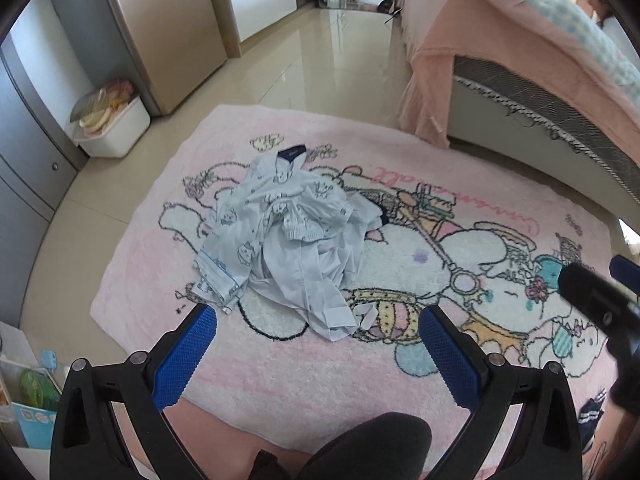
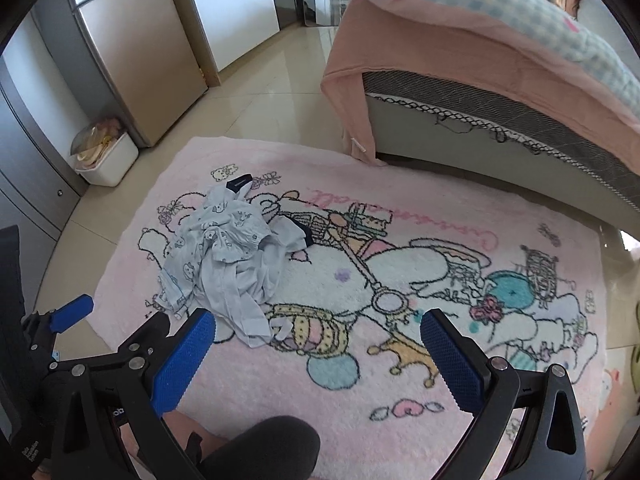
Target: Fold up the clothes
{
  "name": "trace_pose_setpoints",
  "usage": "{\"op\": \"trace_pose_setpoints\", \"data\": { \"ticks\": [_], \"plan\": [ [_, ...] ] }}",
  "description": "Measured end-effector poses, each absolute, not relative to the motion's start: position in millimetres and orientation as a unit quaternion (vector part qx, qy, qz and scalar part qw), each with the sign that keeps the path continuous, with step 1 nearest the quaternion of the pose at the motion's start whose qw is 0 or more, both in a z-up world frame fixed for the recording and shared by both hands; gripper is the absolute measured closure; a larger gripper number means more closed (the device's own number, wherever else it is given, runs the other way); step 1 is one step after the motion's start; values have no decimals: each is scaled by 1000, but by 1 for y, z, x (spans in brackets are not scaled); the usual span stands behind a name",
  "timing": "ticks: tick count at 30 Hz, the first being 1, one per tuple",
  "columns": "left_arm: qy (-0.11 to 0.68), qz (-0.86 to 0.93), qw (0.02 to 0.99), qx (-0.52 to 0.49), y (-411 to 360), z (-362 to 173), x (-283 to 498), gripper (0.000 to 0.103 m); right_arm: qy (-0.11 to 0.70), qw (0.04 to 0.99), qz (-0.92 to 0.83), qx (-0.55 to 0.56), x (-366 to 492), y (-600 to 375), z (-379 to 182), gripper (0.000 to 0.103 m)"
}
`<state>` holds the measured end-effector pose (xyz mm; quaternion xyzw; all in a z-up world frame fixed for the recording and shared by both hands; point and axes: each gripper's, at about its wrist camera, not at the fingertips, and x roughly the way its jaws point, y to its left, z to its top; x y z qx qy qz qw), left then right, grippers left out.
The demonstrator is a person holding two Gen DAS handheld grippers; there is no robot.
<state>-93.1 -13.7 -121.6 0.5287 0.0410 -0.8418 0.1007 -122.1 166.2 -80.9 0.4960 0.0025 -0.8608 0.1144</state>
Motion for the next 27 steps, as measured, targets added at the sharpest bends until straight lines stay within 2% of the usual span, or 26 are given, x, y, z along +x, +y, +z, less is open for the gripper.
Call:
{"op": "trace_pose_setpoints", "data": {
  "ticks": [6,15,23,27],
  "plan": [
    [70,-833,111,538,-25,-162,-100,0,-14,152,-875,460,-141,165,-119,0],
    [64,-823,149,544,-48,-215,-110,0,30,188,-895,404,-149,145,-173,0],
    [62,-827,168,532,-62,-250,-117,0,18,111,-892,437,-152,154,-229,0],
    [56,-826,185,530,-73,-272,-120,0,52,52,-889,452,-151,153,-263,0]
  ]
}}
